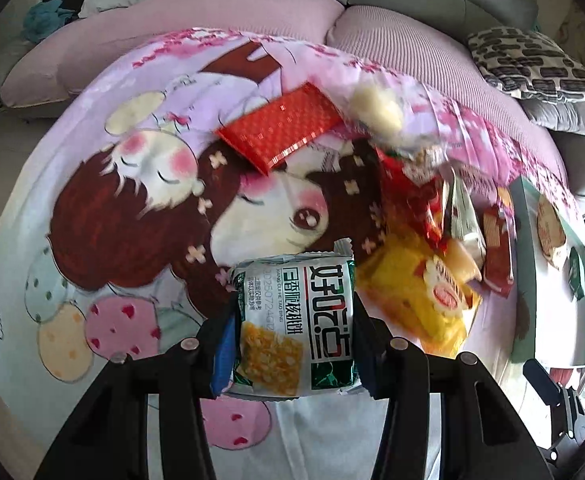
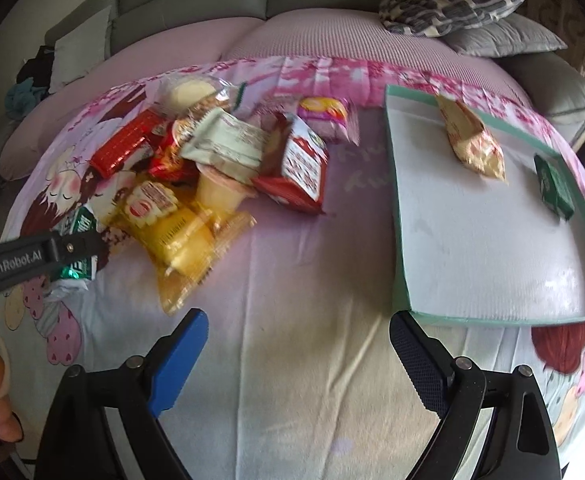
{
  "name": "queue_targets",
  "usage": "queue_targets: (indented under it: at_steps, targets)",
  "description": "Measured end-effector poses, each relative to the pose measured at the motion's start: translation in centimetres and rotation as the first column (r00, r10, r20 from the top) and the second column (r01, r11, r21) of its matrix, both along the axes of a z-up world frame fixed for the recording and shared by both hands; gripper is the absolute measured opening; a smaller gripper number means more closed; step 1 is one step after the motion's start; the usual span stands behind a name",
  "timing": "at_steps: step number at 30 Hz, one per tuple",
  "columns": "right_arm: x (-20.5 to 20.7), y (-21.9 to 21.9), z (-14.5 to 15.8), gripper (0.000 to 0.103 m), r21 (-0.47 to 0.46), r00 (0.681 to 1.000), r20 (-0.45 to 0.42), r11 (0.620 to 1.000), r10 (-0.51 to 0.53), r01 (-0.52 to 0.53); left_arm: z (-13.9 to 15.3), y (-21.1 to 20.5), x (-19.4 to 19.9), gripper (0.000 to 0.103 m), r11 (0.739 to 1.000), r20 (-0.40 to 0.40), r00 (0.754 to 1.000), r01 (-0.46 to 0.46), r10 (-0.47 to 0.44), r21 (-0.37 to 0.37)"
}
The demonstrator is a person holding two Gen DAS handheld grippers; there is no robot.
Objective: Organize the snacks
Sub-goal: 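Hold the corn snack bag in the left tool while the right tool grasps the yellow bread pack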
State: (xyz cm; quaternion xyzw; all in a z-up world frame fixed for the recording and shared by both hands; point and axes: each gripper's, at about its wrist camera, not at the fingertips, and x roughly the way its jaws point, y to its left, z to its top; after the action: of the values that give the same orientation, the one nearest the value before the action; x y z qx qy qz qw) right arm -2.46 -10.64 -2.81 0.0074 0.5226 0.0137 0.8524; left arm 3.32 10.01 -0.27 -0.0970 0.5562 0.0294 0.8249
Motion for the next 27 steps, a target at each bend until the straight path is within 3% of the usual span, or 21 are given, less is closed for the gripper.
queue_targets:
  at_steps: [8, 15, 21, 27]
  targets:
    - [1.4, 0.9, 1.6, 0.093, -0.03, 0.999, 0.021, 0.999, 0.04, -0.039, 0.2, 1.1, 2.2, 0.051, 1.0, 0.013, 1.0, -0.026, 0.026, -0.012]
    - [3.6, 4.0, 2.4, 0.093, -0.022, 0.99, 0.03, 0.991, 0.136, -0.136, 0.0, 2.3, 3.0, 0.051, 0.997, 0.016, 0.999, -0.049, 0.05, -0.067]
    - [5.0, 7.2, 1.7, 0.083, -0.035, 0.973, 0.016, 0.972, 0.231, -0.231, -0.3, 3.1, 2.7, 0.051, 0.996, 0.02, 0.998, -0.057, 0.059, -0.071]
    - [5.8, 8.0, 0.5, 0.071, -0.033, 0.966, -0.02, 0.966, 0.256, -0.257, -0.7, 3.5, 2.6, 0.052, 0.996, 0.013, 0.998, -0.059, 0.061, -0.072]
